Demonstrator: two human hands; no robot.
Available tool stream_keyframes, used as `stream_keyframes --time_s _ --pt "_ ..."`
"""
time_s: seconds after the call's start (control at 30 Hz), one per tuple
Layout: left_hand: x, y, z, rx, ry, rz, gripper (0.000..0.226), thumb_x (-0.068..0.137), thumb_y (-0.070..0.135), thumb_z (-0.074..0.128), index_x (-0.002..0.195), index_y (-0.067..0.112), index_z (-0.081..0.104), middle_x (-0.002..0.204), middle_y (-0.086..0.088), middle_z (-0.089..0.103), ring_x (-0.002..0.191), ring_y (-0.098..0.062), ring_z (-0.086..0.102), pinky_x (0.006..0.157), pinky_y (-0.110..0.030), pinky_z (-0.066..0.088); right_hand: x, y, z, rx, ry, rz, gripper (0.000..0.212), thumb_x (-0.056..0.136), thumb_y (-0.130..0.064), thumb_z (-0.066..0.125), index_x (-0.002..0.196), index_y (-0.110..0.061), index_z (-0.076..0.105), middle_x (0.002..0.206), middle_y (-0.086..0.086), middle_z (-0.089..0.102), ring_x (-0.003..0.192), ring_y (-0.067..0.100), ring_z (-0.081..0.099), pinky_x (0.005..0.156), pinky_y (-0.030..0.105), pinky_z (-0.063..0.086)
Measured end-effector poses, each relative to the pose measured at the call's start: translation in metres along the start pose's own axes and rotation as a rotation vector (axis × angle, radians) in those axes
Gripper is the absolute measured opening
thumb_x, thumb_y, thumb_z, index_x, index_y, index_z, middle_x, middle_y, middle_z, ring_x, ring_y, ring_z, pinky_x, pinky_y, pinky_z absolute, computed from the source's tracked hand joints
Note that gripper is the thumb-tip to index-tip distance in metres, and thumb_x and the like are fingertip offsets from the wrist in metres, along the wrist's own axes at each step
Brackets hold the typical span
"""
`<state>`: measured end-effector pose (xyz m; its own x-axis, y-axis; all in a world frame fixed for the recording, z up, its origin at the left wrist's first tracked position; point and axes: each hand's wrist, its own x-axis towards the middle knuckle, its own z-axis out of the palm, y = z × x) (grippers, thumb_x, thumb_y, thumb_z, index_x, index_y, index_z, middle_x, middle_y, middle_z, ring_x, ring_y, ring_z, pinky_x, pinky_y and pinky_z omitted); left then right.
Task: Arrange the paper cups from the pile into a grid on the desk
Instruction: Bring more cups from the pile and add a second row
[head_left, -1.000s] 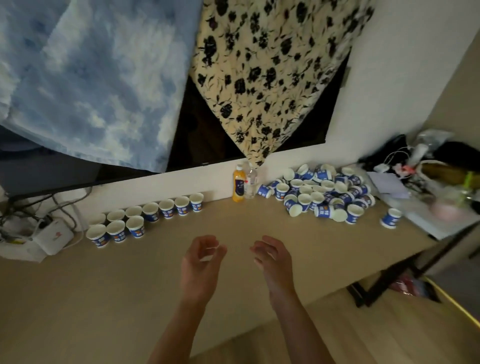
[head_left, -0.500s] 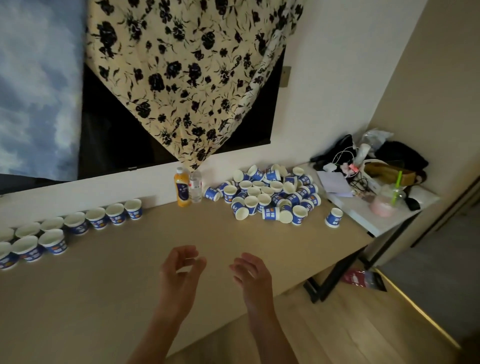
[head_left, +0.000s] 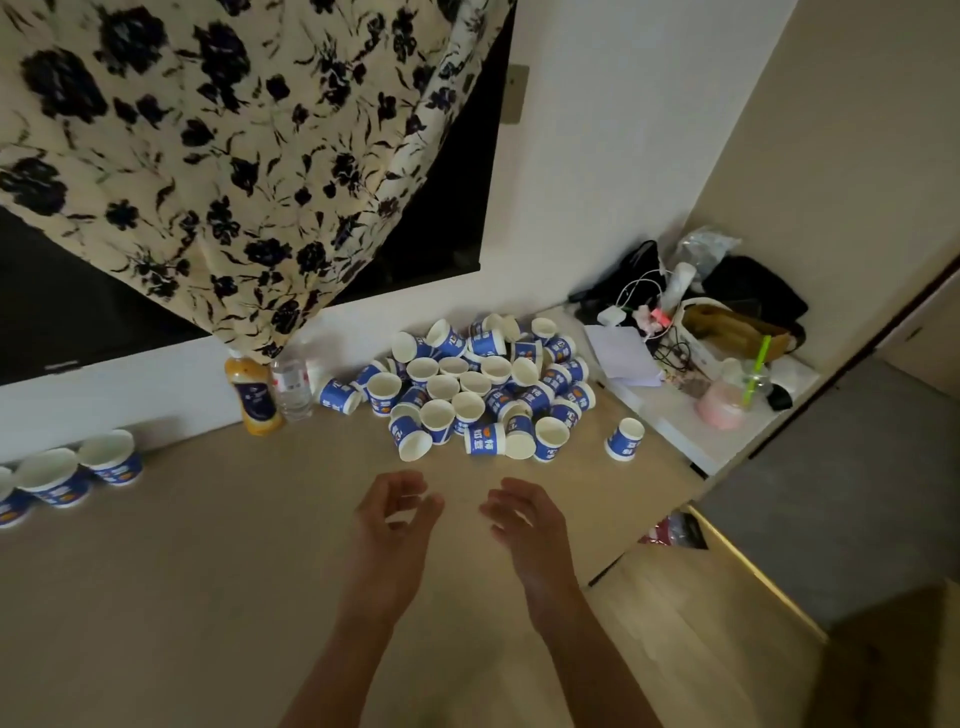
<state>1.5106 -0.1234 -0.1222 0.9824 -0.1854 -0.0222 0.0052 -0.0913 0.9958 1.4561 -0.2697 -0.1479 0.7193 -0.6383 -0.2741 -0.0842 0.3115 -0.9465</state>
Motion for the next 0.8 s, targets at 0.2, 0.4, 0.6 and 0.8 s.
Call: stream_keyframes --time_s 0.2,0.4,0.6,0.8 --pt "0.028 -0.014 0.017 0.007 0.079 -0.082 0.014 0.086 0.011 0.075 0.095 0.018 0.068 0.098 0.006 0.072 0.092 -0.012 0.068 0.075 -0.023 0.050 0.061 0.009 0.015 -0.106 -0.062 0.071 0.030 0.082 0.003 0.075 0.106 -0.010 0.065 0.103 0.012 0.073 0.090 0.019 0.066 0.085 0.035 0.051" --pt "0.042 -0.024 0.033 0.034 0.252 -0.134 0.018 0.081 0.029 0.075 0.095 0.023 0.068 0.097 0.014 0.071 0.093 -0.010 0.067 0.080 -0.033 0.052 0.151 0.030 0.039 -0.518 -0.273 -0.010 0.040 0.084 -0.011 0.077 0.121 -0.008 0.062 0.117 0.008 0.067 0.097 0.016 0.064 0.078 0.020 0.047" --pt "0.044 -0.031 0.046 0.115 0.387 -0.208 0.016 0.087 0.015 0.075 0.096 0.026 0.067 0.096 0.020 0.070 0.095 -0.008 0.067 0.085 -0.041 0.054 0.237 0.061 0.057 -1.337 -0.538 -0.508 0.042 0.082 -0.027 0.075 0.119 -0.013 0.064 0.139 0.009 0.049 0.138 0.028 0.039 0.104 0.040 0.038" --pt "0.052 -0.028 0.063 0.129 0.477 -0.221 0.021 0.075 0.037 0.070 0.094 0.029 0.066 0.094 0.018 0.071 0.092 -0.010 0.068 0.081 -0.042 0.054 0.275 0.072 0.059 -1.780 -0.731 -0.640 0.054 0.090 -0.024 0.066 0.141 -0.019 0.051 0.163 0.003 0.022 0.155 0.029 0.005 0.122 0.046 0.018"
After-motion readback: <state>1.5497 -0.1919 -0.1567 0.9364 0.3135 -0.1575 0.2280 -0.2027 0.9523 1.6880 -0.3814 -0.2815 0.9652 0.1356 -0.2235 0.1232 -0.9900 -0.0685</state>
